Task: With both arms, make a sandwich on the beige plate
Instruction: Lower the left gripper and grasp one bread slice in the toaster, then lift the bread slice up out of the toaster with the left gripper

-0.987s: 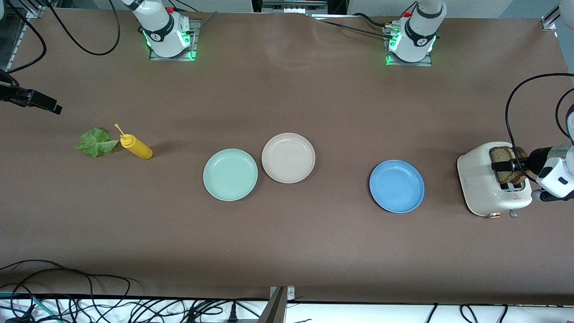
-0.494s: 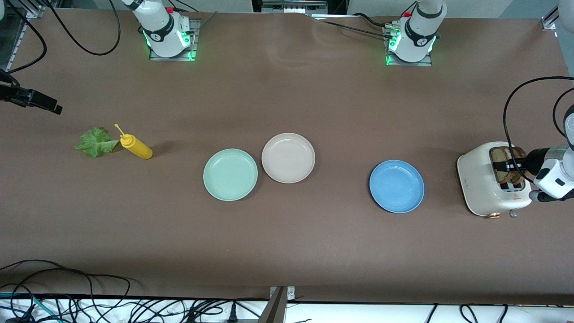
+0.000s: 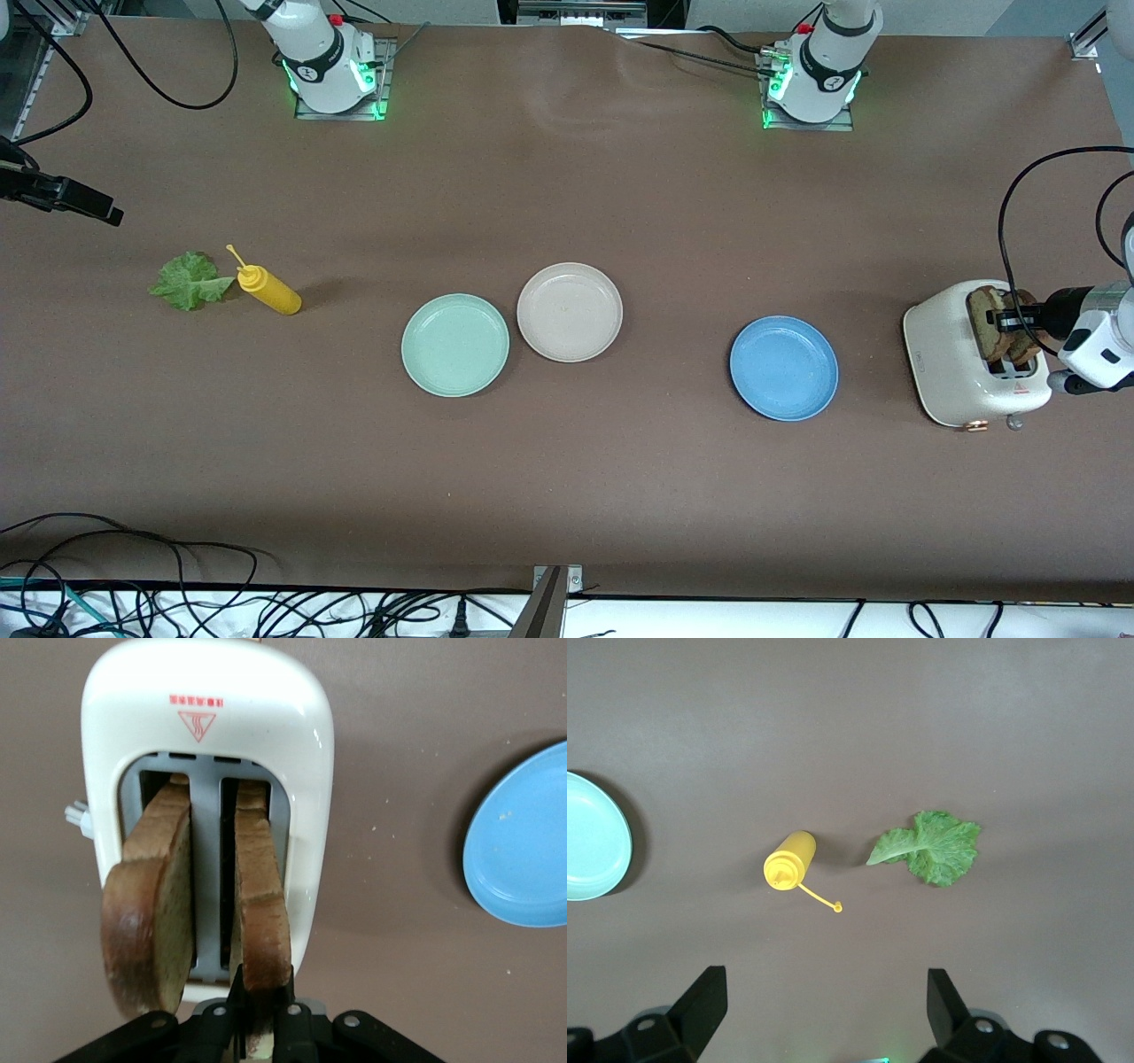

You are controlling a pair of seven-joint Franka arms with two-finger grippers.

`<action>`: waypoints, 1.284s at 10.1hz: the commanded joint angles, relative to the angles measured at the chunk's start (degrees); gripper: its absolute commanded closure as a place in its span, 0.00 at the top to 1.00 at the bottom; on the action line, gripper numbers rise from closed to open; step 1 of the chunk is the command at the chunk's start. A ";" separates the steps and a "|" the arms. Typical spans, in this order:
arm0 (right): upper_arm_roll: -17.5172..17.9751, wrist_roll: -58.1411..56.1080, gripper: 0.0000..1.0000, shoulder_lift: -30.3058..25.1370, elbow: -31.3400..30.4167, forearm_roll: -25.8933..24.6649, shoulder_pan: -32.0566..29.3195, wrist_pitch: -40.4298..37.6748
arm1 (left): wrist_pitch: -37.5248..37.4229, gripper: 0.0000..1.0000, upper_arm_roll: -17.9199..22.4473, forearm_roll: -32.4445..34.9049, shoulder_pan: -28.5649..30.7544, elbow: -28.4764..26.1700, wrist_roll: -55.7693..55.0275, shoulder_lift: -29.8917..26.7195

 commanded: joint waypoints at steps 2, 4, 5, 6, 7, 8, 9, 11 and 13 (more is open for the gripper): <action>0.13 0.01 1.00 0.51 1.44 0.49 -0.14 -1.24 | -14.48 0.00 -1.12 -0.43 -0.52 7.21 -0.36 -4.52; 0.13 0.01 1.00 0.51 1.44 0.49 -0.14 -1.24 | -24.68 0.00 -4.45 -0.61 -0.61 15.56 -0.36 -4.70; 0.13 0.01 1.00 0.51 1.44 0.49 -0.14 -1.24 | -27.16 0.00 -6.29 -1.48 -0.52 17.07 -0.36 -4.70; 0.13 0.01 1.00 0.51 1.44 0.49 -0.14 -1.24 | -27.54 0.00 -7.79 -4.19 -0.52 17.26 -0.45 -4.70; 0.13 -0.08 1.00 0.51 1.44 0.49 -0.14 -1.24 | -27.45 0.00 -7.63 -8.04 -0.69 17.18 -1.40 -4.44; 0.13 0.01 1.00 0.51 1.44 0.49 -0.14 -1.24 | -27.11 0.00 -7.63 -11.30 -1.57 16.83 -2.55 -2.87; 0.13 0.01 1.00 0.51 1.44 0.49 -0.14 -1.24 | -26.75 0.00 -7.63 -14.20 -2.27 16.91 -3.08 -1.03; 0.13 -0.08 1.00 0.51 1.44 0.40 -0.14 -1.24 | -25.62 0.00 -7.63 -21.93 -3.33 16.74 -3.35 2.93; 0.13 -0.17 1.00 0.51 1.44 0.31 -0.32 -1.33 | -22.11 0.00 -7.54 -23.11 -6.04 16.47 -3.79 5.22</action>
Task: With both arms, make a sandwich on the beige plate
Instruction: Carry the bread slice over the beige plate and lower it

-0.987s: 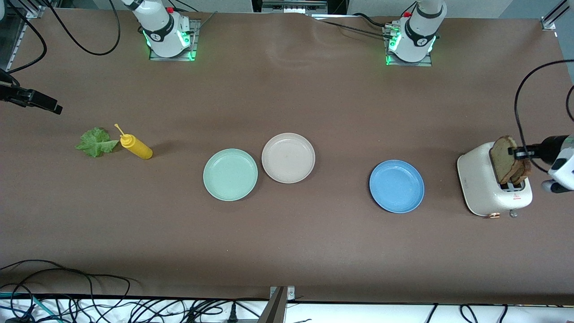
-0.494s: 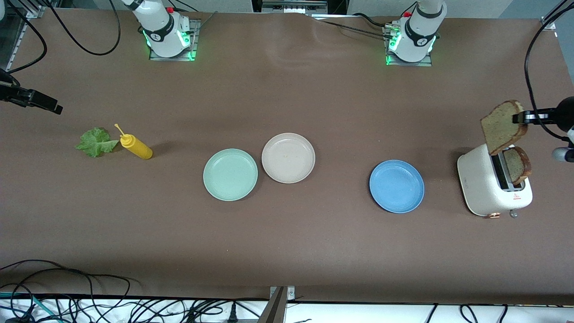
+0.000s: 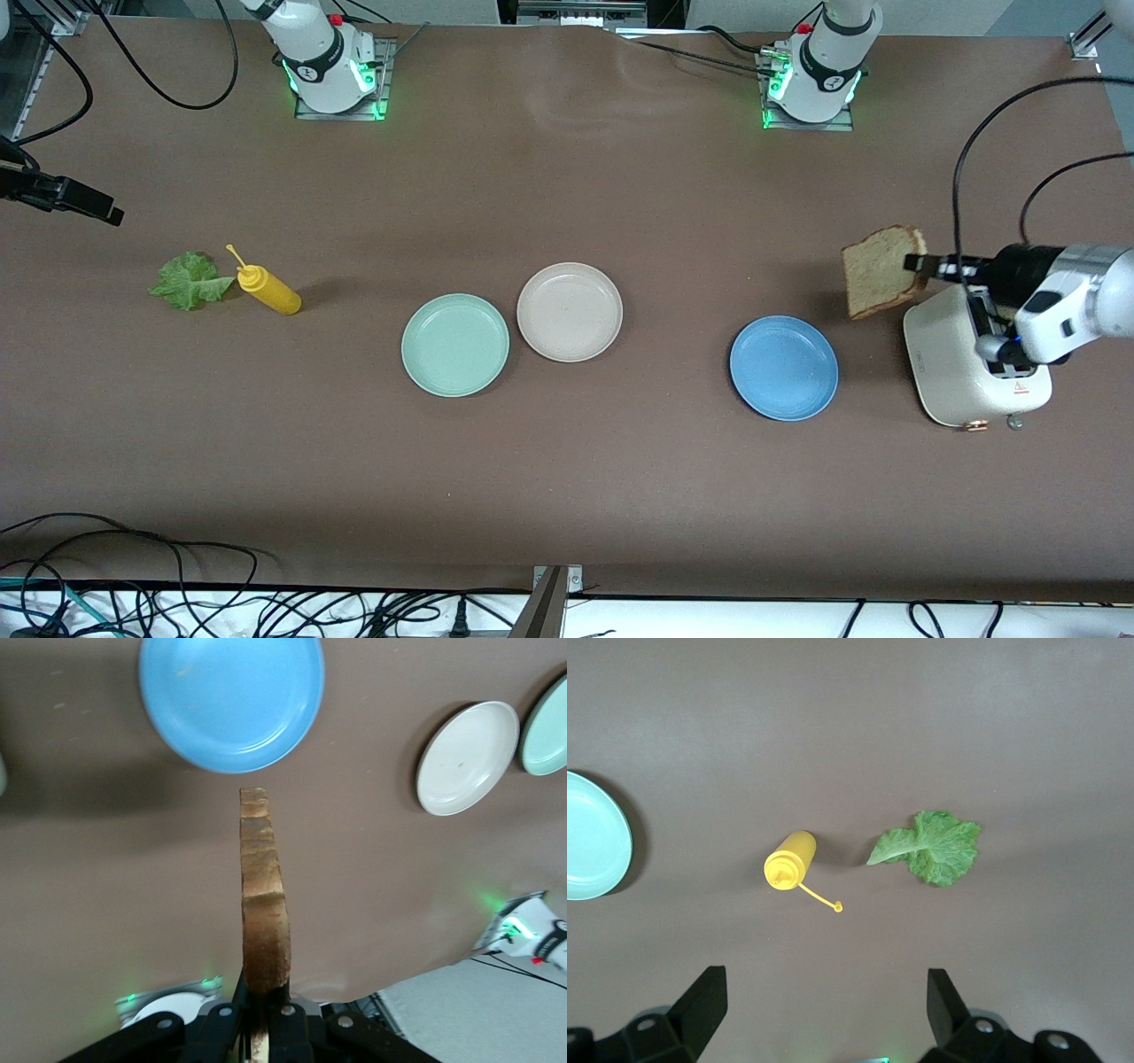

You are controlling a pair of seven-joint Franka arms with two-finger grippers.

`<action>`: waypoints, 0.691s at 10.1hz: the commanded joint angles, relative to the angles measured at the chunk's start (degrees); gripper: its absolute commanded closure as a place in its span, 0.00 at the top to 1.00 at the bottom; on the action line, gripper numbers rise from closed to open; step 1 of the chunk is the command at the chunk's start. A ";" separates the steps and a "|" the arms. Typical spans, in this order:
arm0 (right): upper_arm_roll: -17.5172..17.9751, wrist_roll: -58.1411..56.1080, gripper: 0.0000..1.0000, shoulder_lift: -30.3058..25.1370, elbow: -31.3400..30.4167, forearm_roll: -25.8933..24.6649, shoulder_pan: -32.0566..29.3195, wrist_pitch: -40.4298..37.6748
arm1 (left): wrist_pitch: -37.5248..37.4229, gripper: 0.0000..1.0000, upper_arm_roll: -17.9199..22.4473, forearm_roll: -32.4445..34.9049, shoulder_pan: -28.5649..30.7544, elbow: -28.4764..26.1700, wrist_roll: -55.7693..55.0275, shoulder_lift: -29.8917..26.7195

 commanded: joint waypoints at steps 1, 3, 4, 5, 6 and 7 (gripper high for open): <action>0.08 -0.08 1.00 0.46 1.38 0.40 -0.32 -1.42 | 3.01 0.00 0.13 -2.47 -3.45 0.99 -3.23 2.43; 0.08 -0.08 1.00 0.46 1.38 0.40 -0.32 -1.51 | 7.92 0.00 0.21 -4.58 -9.06 0.73 -7.80 3.93; -0.01 -0.16 1.00 0.46 1.38 0.40 -0.32 -1.51 | 10.56 0.00 0.22 -4.67 -11.18 0.55 -10.34 4.80; -0.01 -0.16 1.00 0.46 1.38 0.40 -0.32 -1.51 | 12.16 0.00 0.22 -5.45 -12.51 0.73 -12.02 6.03; -0.01 -0.16 1.00 0.46 1.38 0.40 -0.41 -1.51 | 14.43 0.00 0.39 -7.03 -14.09 0.38 -12.21 6.82; -0.10 -0.16 1.00 0.46 1.38 0.40 -0.50 -1.51 | 18.20 0.00 1.44 -8.09 -17.24 -1.62 -12.04 6.66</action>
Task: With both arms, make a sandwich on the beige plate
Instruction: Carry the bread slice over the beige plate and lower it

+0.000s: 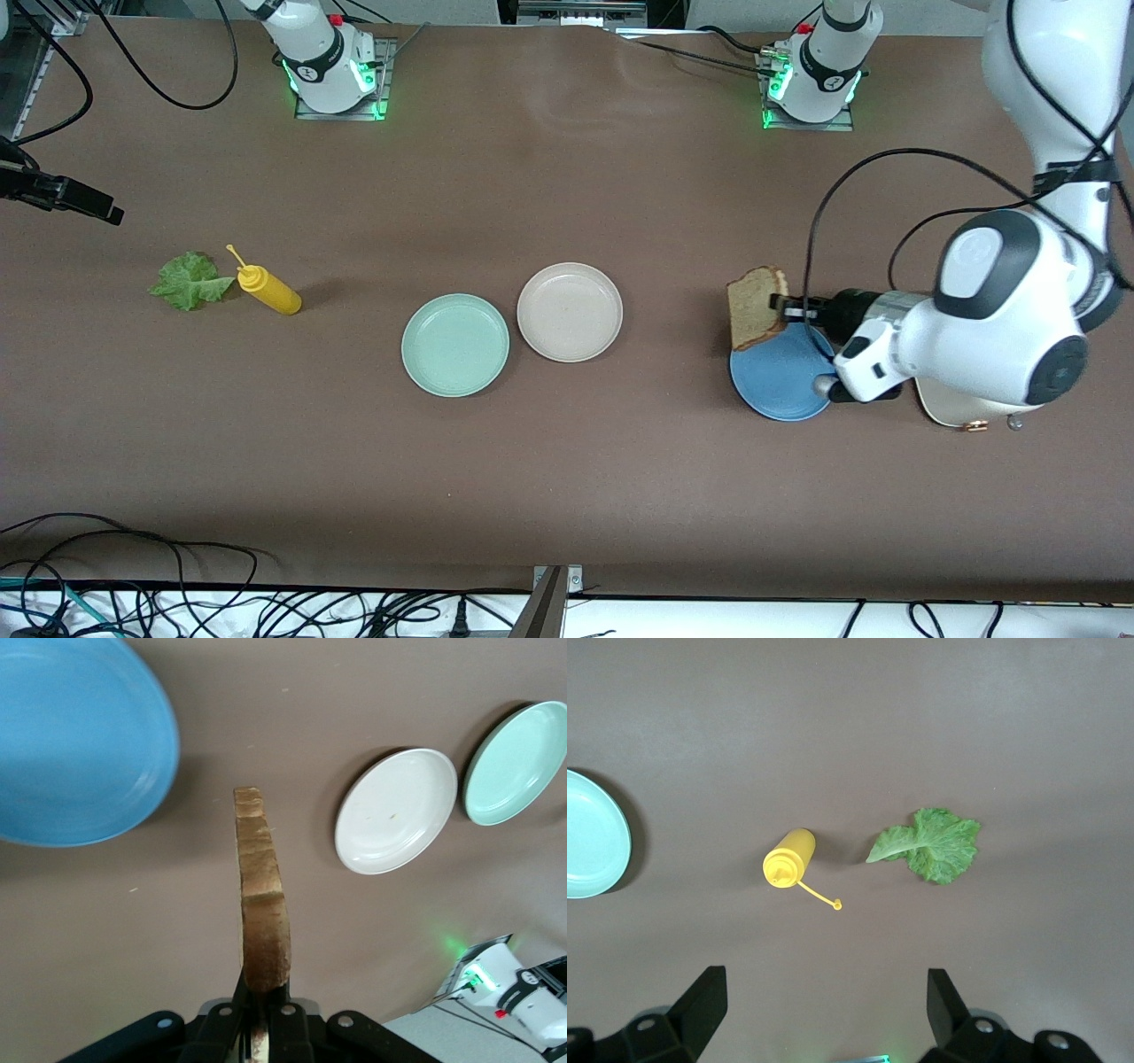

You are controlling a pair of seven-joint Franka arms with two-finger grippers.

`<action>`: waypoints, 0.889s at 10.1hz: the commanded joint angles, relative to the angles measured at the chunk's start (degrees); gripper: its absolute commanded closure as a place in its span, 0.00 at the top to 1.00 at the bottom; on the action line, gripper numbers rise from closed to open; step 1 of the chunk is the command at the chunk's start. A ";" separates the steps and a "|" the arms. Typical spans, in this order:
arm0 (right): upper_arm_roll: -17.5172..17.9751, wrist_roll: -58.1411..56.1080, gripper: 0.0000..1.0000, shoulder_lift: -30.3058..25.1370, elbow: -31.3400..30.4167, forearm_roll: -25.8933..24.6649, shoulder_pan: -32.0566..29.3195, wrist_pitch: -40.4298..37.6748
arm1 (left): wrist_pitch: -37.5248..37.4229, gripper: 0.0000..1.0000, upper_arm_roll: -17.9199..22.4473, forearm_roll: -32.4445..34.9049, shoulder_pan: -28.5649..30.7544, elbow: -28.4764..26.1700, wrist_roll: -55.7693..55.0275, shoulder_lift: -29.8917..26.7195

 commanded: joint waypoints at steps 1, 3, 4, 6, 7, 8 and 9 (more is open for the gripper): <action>-0.01 -0.25 1.00 0.42 1.33 0.32 -0.45 -1.17 | 6.50 0.00 2.36 -6.37 -5.41 -1.76 -0.71 0.87; -0.10 -0.25 1.00 0.42 1.33 0.40 -0.53 -1.25 | 12.22 0.00 2.54 -18.47 -9.46 -5.18 -0.54 2.62; -0.10 -0.25 1.00 0.42 1.33 0.40 -0.53 -1.25 | 15.73 0.00 2.63 -23.58 -10.96 -7.11 -0.80 2.80; -0.10 -0.25 1.00 0.42 1.33 0.40 -0.53 -1.25 | 22.59 0.00 3.25 -31.32 -14.91 -7.48 -0.45 4.90; -0.10 -0.25 1.00 0.42 1.33 0.40 -0.53 -1.25 | 23.93 0.00 5.08 -33.10 -17.71 -7.48 0.08 6.48; -0.10 -0.25 1.00 0.42 1.33 0.40 -0.53 -1.25 | 26.03 0.00 5.79 -33.12 -19.92 -7.39 0.78 7.71; -0.10 -0.77 1.00 0.42 1.24 0.40 -0.53 -1.25 | 27.96 0.00 5.80 -33.03 -21.16 -7.48 2.44 8.60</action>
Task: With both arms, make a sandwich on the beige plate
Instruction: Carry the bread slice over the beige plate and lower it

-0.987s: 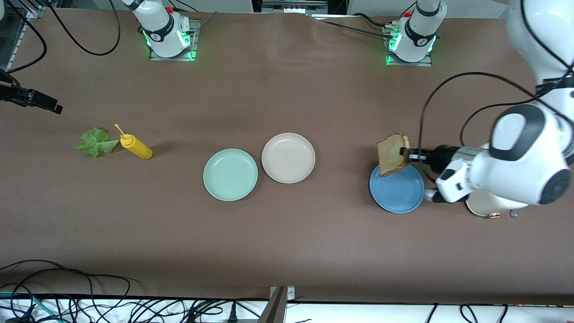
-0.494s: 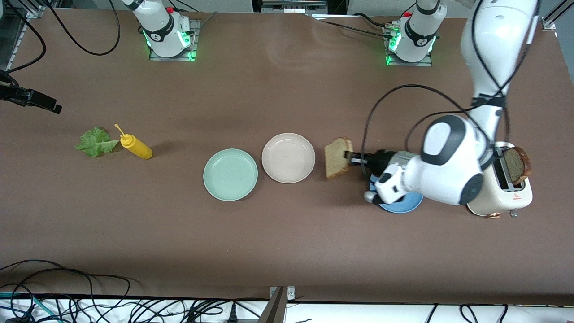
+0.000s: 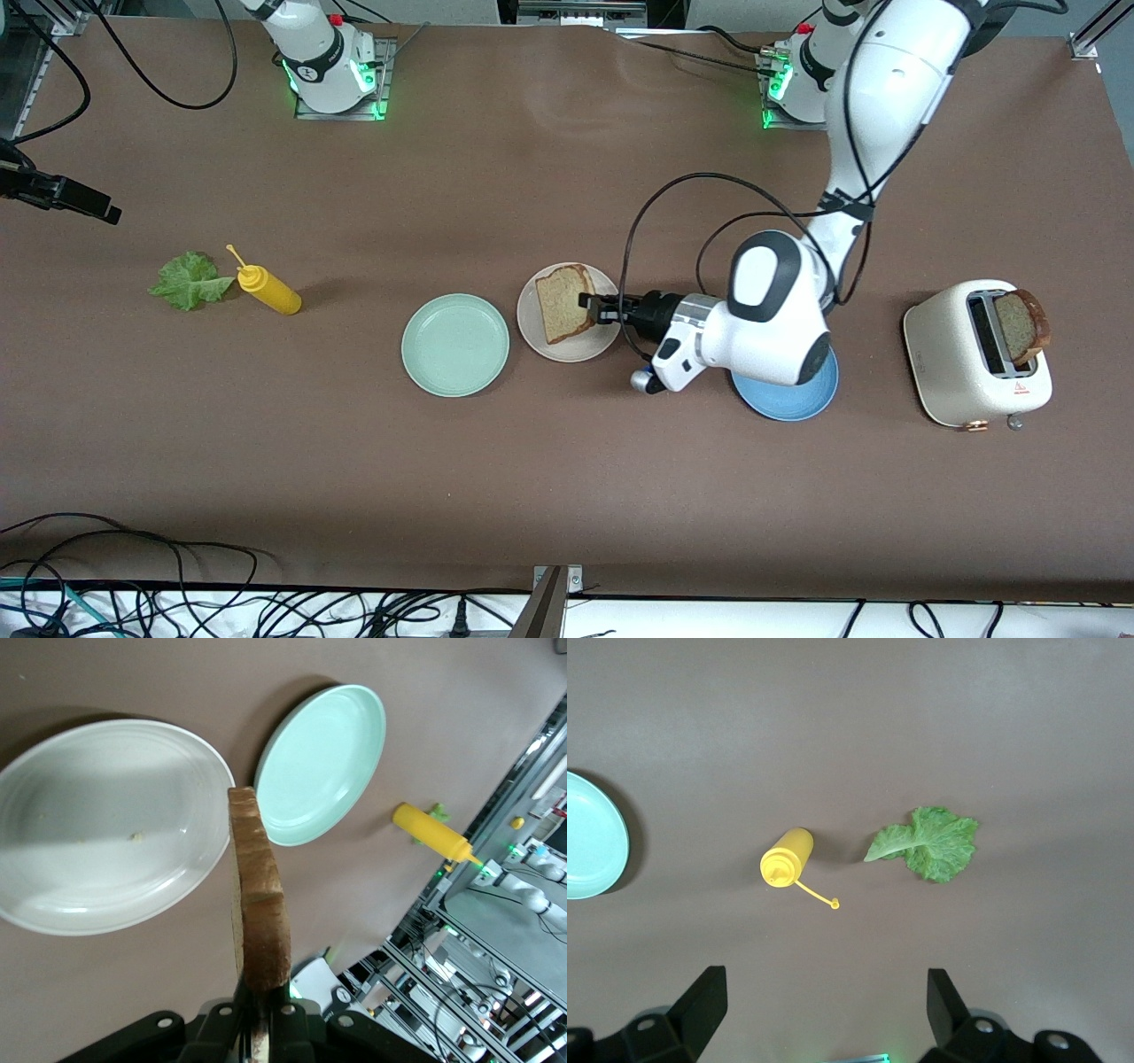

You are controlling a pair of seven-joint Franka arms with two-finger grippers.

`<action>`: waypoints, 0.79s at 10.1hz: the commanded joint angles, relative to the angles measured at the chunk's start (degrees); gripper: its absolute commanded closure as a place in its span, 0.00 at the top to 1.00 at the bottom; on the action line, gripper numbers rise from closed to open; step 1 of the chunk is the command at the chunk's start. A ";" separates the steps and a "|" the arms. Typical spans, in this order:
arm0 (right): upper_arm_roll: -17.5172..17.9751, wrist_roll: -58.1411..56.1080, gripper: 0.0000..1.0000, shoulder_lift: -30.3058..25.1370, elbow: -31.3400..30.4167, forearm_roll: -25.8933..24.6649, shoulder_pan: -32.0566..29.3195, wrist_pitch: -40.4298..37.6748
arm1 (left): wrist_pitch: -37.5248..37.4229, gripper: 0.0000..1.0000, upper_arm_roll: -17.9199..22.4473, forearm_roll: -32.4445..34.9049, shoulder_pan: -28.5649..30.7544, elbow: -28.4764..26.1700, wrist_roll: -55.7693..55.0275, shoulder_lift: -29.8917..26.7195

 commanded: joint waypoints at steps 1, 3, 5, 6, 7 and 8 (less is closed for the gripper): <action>0.11 -0.71 1.00 0.43 1.30 0.40 -0.41 -1.02 | 2.32 0.00 1.44 -2.19 -2.79 0.15 5.10 2.46; 0.11 -0.71 1.00 0.43 1.30 0.40 -0.50 -1.11 | 3.02 0.00 1.44 -1.93 -3.05 -3.89 8.89 2.83; 0.11 -0.71 1.00 0.43 1.30 0.40 -0.50 -1.11 | 3.03 0.00 1.44 -1.57 -2.97 -4.43 9.35 3.00; 0.11 -0.71 1.00 0.43 1.30 0.40 -0.50 -1.11 | 2.94 0.00 1.44 -1.48 -2.88 -4.78 9.35 3.00; 0.11 -0.71 1.00 0.43 1.30 0.40 -0.50 -1.11 | 2.85 0.00 1.44 -1.48 -2.44 -4.87 9.08 3.26; 0.11 -0.71 1.00 0.43 1.30 0.40 -0.50 -1.11 | 2.85 0.16 1.44 -1.48 -2.18 -5.48 9.08 3.35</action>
